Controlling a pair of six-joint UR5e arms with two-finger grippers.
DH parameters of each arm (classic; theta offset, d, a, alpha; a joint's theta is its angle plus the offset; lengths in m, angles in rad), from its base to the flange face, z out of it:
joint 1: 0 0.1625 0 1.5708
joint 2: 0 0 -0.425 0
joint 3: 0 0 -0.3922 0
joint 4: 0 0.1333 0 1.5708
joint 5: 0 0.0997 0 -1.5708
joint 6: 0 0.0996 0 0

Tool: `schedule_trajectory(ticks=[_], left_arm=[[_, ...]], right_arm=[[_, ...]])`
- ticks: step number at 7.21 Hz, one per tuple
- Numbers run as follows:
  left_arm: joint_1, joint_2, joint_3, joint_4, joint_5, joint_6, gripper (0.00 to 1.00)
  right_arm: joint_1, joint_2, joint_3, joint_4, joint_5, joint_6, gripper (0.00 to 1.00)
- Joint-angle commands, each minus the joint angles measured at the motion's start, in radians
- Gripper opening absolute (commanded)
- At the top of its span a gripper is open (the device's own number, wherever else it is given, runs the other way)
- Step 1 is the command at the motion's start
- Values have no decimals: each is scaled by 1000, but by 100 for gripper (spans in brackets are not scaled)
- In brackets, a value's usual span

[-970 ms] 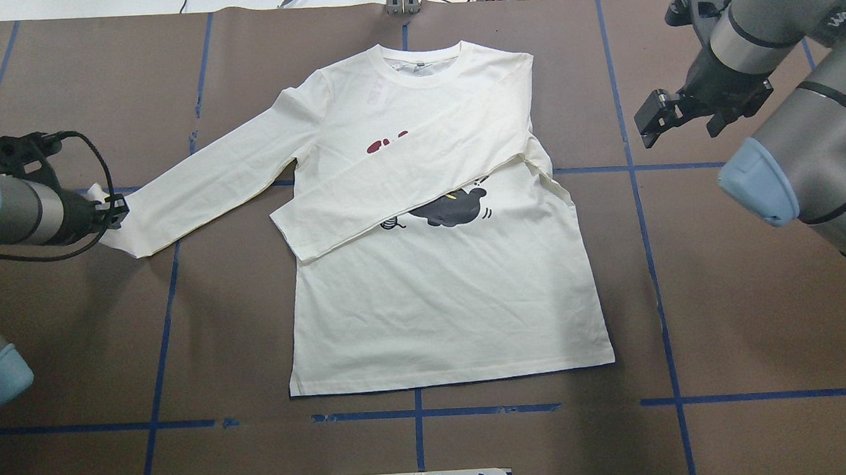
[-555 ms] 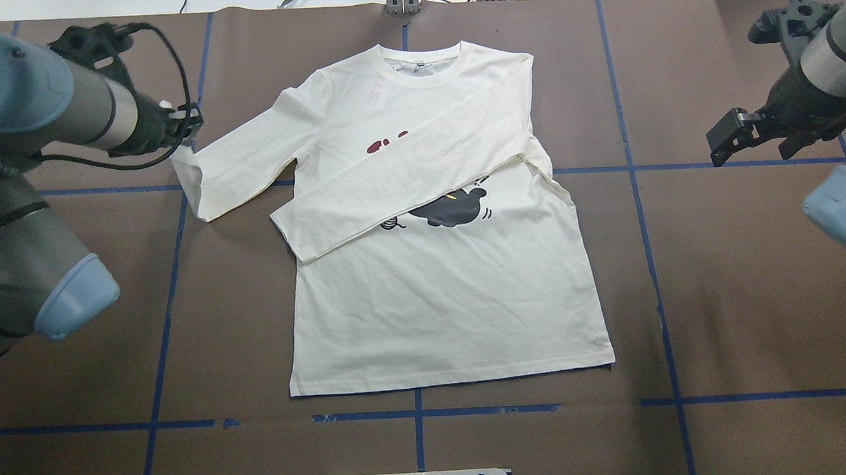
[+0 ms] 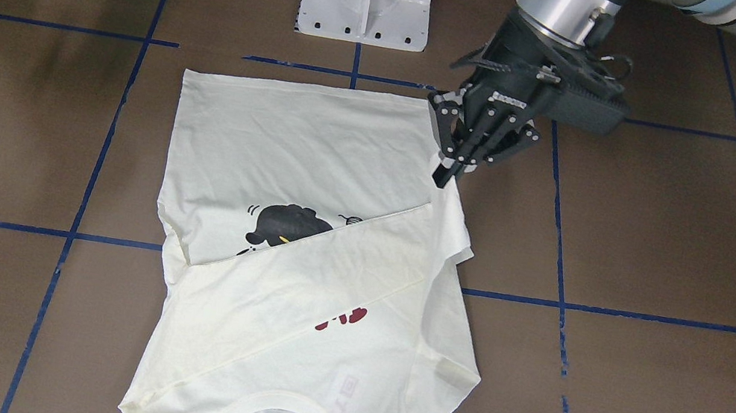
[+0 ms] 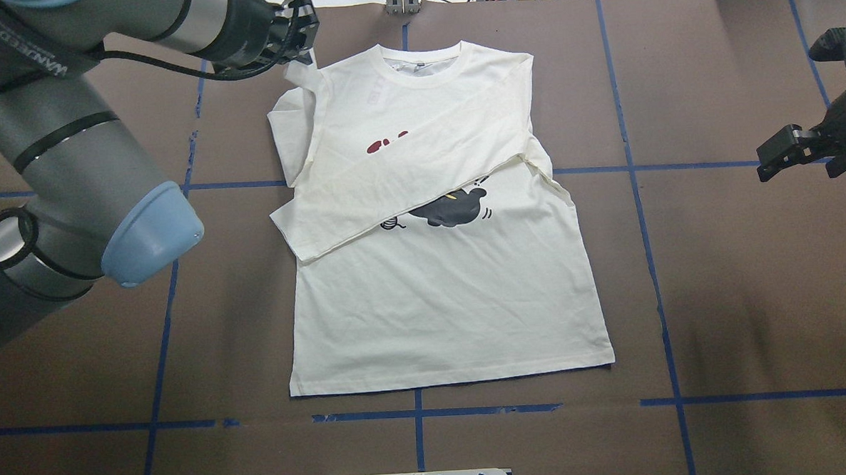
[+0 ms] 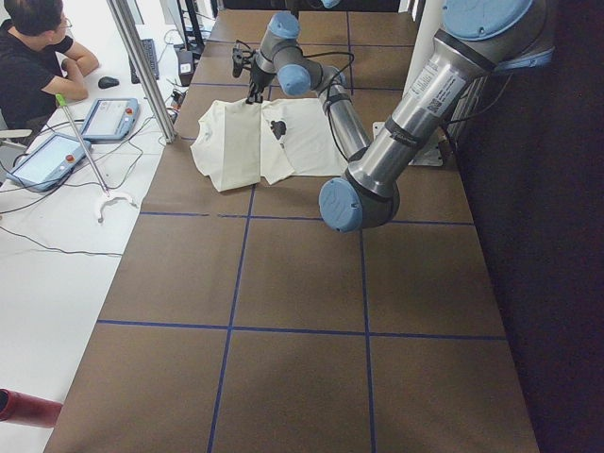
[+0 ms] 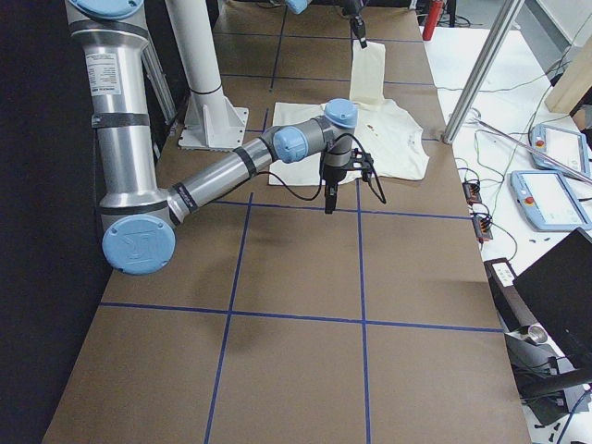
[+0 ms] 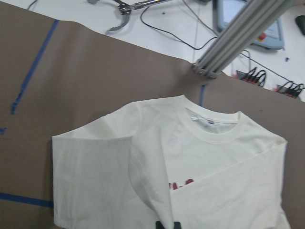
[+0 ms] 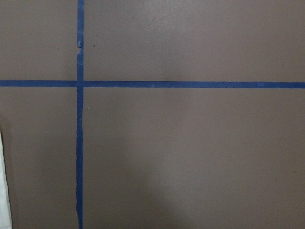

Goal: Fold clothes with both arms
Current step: 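Carry the grasped cuff with the left gripper across the shirt body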

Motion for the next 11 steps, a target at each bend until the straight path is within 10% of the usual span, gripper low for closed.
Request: schedule_trajectory(ticks=[1, 9, 10, 11], left_arm=[[55, -137, 150, -64, -6, -126, 0], [395, -461, 968, -516, 376, -274, 2], [409, -475, 969, -523, 376, -277, 32], [427, -484, 969, -526, 374, -268, 83]], right_arm=[[5, -6, -1, 4, 8, 6, 100], [4, 7, -18, 4, 8, 45, 100], [4, 8, -24, 4, 10, 45, 100], [2, 14, -26, 5, 10, 45, 100]])
